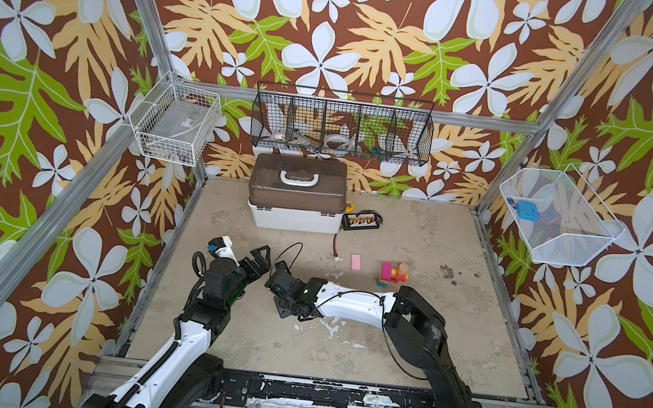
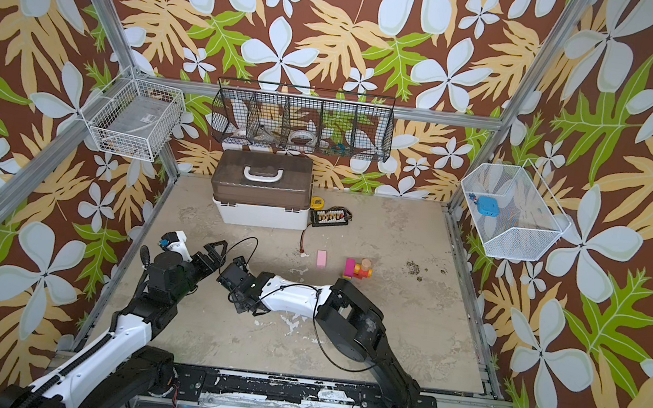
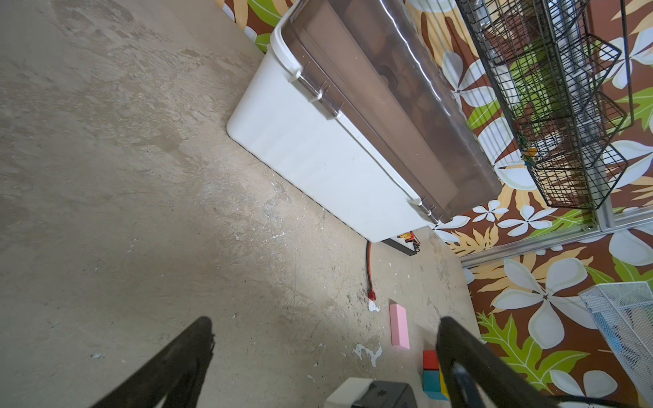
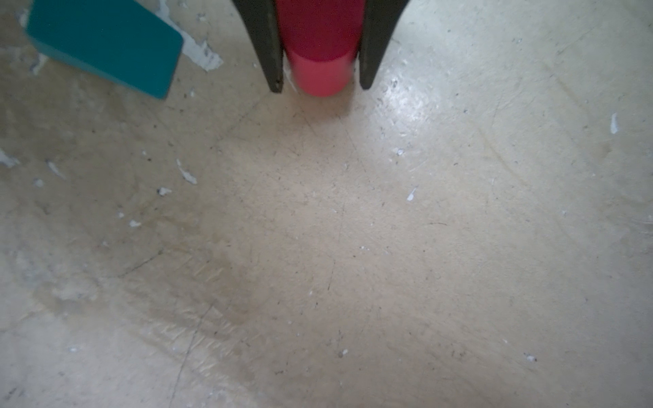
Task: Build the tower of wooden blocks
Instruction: 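Lift the magenta cylinder toward the stack while the left arm reaches forward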
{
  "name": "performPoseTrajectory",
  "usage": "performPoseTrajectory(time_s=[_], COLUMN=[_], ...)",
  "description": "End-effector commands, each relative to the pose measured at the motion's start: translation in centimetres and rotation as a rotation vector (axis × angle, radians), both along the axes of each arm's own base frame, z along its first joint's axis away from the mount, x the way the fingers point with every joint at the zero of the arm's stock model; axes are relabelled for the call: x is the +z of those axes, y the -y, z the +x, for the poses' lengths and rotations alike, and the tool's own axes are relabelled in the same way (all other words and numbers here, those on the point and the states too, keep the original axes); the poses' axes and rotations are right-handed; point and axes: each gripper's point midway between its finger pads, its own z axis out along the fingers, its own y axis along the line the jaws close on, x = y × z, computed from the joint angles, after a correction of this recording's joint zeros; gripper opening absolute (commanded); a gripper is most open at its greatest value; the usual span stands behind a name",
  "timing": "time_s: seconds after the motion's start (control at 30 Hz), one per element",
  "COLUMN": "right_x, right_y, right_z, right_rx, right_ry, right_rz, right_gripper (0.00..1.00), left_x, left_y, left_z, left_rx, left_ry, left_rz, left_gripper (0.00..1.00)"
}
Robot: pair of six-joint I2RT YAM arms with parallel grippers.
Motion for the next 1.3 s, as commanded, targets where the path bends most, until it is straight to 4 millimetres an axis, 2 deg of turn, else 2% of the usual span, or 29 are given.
performPoseTrajectory(time_s=[0.0, 0.17, 0.27, 0.37, 0.43, 0.53, 0.67, 0.73, 0.83, 0.9, 1.03, 1.27], right_x=[1.4, 6.1, 10.4, 13.9, 15.8, 17.1, 16.4, 15.4, 13.9, 13.1, 12.2, 10.3], right_y=[0.5, 2.4, 5.1, 8.7, 11.8, 16.6, 21.9, 24.4, 26.5, 27.0, 26.8, 27.6], right_z=[0.1, 0.0, 0.5, 1.6, 2.8, 4.8, 7.1, 8.2, 9.0, 9.3, 9.7, 10.5], right_rx=[-0.01, -0.015, -0.038, -0.073, -0.118, -0.193, -0.281, -0.332, -0.375, -0.389, -0.393, -0.429], right_ry=[0.018, 0.073, 0.129, 0.158, 0.183, 0.204, 0.174, 0.153, 0.118, 0.098, 0.082, 0.071], right_rz=[-0.002, 0.028, 0.026, 0.039, 0.037, 0.036, 0.054, 0.068, 0.075, 0.071, 0.057, -0.017], right_gripper=[0.14, 0.12, 0.12, 0.12, 0.12, 0.12, 0.11, 0.11, 0.09, 0.08, 0.06, 0.06], left_x=[1.4, 3.9, 5.1, 6.2, 6.9, 7.4, 7.1, 6.7, 5.8, 5.6, 5.5, 6.4], left_y=[0.6, 3.6, 5.1, 7.4, 9.7, 13.6, 17.3, 18.5, 19.3, 19.4, 19.3, 18.4], left_z=[0.2, -0.4, -0.8, -1.3, -1.7, -2.8, -3.5, -3.5, -3.1, -2.9, -2.9, -3.2], left_rx=[-0.038, -0.218, -0.299, -0.385, -0.447, -0.547, -0.634, -0.662, -0.677, -0.674, -0.671, -0.632], left_ry=[0.063, 0.186, 0.243, 0.282, 0.307, 0.335, 0.331, 0.319, 0.288, 0.275, 0.271, 0.302], left_rz=[-0.01, -0.033, -0.045, -0.02, 0.025, 0.11, 0.21, 0.236, 0.257, 0.259, 0.257, 0.254], left_gripper=[1.0, 1.0, 1.0, 1.0, 1.0, 1.0, 1.0, 1.0, 1.0, 1.0, 1.0, 1.0])
